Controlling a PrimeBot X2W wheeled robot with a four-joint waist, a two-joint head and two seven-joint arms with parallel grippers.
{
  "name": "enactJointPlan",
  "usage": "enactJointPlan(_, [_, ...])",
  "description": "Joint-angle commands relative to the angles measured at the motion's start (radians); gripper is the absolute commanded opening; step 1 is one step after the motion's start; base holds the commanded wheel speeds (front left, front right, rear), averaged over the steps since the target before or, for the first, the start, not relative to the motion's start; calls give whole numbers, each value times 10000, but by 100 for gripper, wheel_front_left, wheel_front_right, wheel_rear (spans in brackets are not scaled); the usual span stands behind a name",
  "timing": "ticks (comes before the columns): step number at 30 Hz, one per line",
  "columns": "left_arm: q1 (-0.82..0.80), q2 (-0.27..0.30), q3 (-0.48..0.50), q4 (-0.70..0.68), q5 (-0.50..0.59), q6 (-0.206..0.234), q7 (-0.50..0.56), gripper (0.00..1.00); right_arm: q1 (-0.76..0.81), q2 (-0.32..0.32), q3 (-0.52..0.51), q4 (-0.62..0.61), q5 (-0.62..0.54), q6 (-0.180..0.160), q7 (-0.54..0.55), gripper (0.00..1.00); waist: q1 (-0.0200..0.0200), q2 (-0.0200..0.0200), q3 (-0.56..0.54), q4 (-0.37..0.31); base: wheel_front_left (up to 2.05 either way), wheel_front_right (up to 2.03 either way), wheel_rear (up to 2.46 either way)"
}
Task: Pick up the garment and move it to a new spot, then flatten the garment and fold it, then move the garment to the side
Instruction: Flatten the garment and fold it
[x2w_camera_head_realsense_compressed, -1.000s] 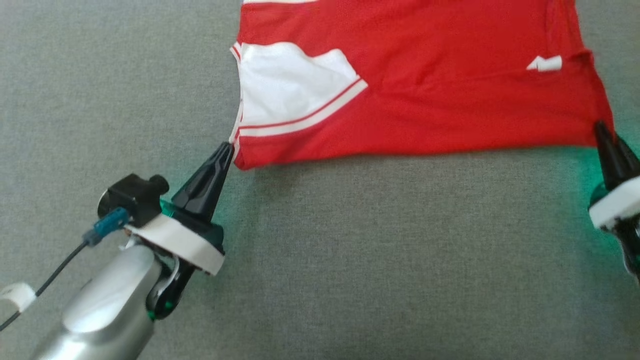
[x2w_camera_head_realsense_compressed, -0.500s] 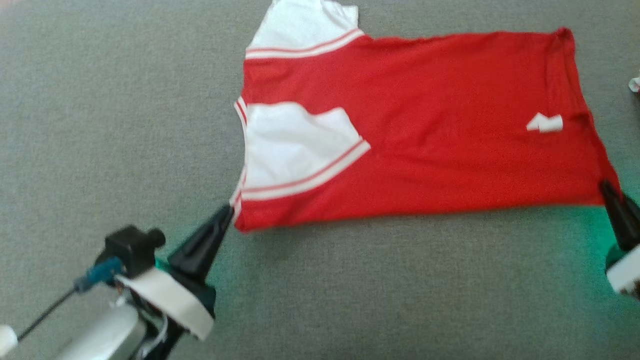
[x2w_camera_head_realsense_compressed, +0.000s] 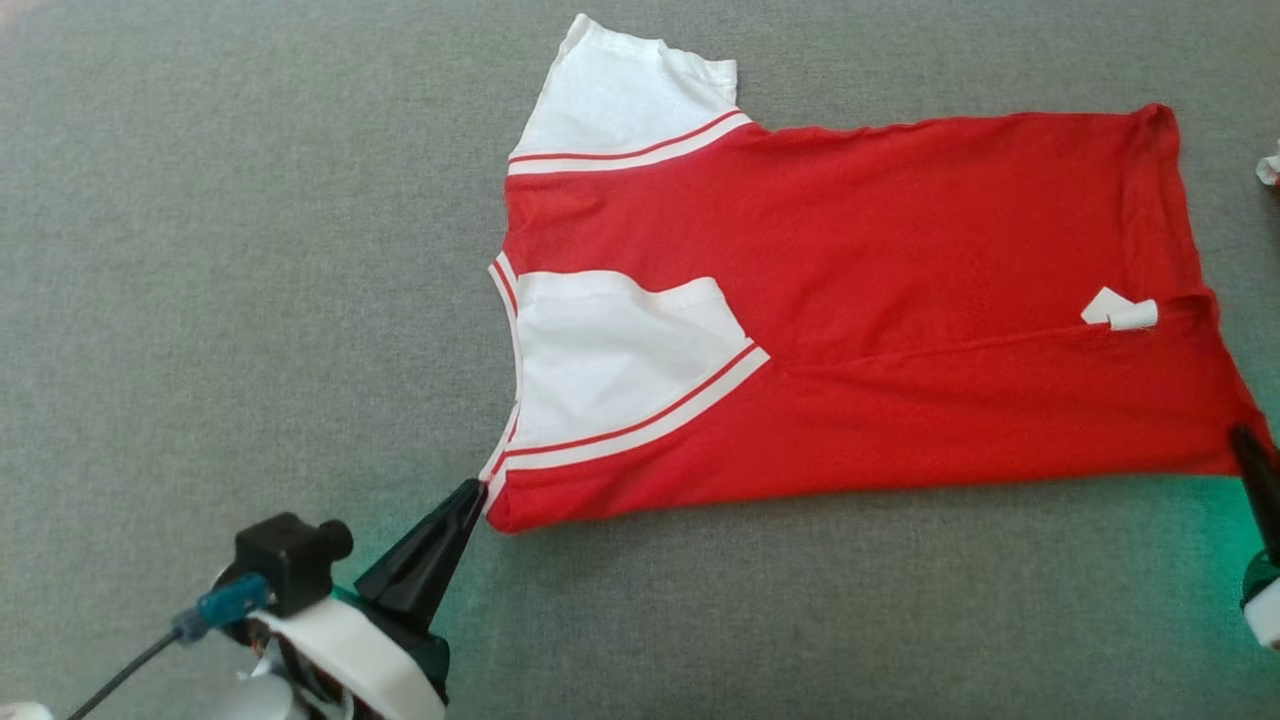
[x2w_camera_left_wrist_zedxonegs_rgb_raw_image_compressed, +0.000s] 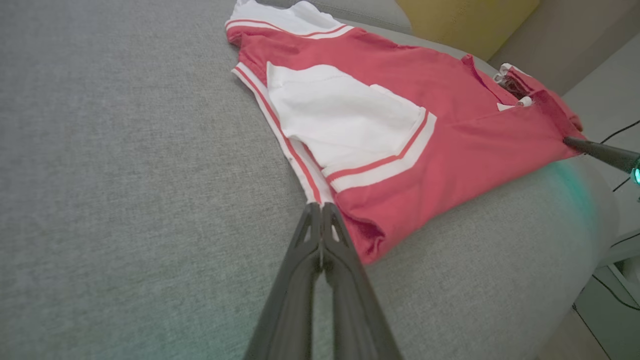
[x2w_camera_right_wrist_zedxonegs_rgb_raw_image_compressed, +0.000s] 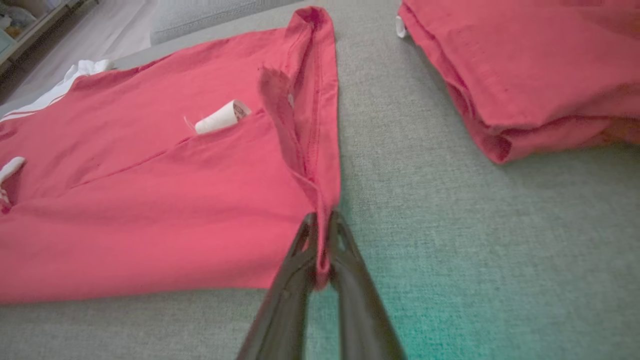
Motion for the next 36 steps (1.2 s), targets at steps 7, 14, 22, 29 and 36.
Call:
enactJointPlan(7, [-1632,133,458,316,1039,233,-215,100,-369,-187,-258,-547,-387,65,-359,100,1,0,183,-37,0,0,0])
enactJointPlan(14, [-4472,216,918,786,1474,-412,609,100,-1093,-258,-292,-1033,-718,65,-306,100,1,0,915,-192,0,0,0])
enactJointPlan(22, [-8770,-183,687,2802,813,-1171,3089,100,-2318,-240,241,-1483,-1015,65,-118,100,1,0,2237,-946,0,0,0])
enactJointPlan(29, [-10849,4,-293,4403,-460,-1216,4569,100,-3050,-30,718,-1385,-1008,65,-284,100,1,0,3176,-1844,0,0,0])
enactJointPlan(36, [-11874,548,-1091,4960,-998,-1218,4931,100,-3322,-26,903,-1178,-980,65,-593,100,1,0,3764,-2295,0,0,0])
